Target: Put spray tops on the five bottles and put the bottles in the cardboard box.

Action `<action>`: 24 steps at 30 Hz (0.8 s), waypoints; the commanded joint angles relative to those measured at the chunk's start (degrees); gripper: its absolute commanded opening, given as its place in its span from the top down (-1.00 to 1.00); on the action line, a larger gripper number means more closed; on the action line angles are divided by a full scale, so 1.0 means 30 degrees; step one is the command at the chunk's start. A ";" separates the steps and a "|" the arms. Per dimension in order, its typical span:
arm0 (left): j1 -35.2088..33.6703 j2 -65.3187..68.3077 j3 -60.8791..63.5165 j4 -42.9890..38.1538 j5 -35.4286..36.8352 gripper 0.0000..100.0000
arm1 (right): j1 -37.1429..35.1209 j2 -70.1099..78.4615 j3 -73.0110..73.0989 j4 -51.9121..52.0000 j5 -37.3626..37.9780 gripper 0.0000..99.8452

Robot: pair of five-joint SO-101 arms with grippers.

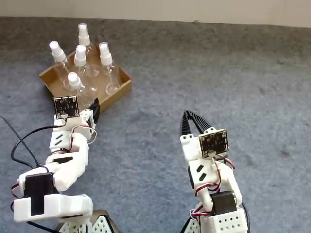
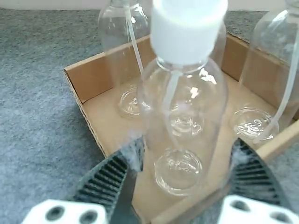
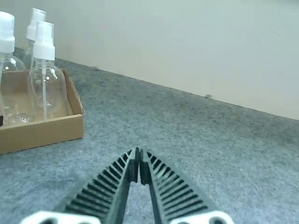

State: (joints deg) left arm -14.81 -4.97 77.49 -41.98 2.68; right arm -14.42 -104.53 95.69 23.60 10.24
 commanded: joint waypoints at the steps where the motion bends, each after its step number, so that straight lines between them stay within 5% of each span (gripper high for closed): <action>1: -0.0161 -0.0689 0.0073 0.0000 -0.0176 0.46 | -0.0161 -0.0103 0.3092 0.0132 0.0088 0.99; 9: -0.0044 -0.4498 0.1216 0.1729 -0.0147 0.46 | -0.0161 -0.0103 0.3092 0.0132 0.0088 0.99; 24: -0.0103 -1.8828 0.0718 1.9341 -0.0176 0.47 | -0.0161 -0.0103 0.3092 0.0132 0.0088 0.99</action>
State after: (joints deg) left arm -14.81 -46.81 81.36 0.84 2.42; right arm -14.42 -104.53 95.69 23.60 10.24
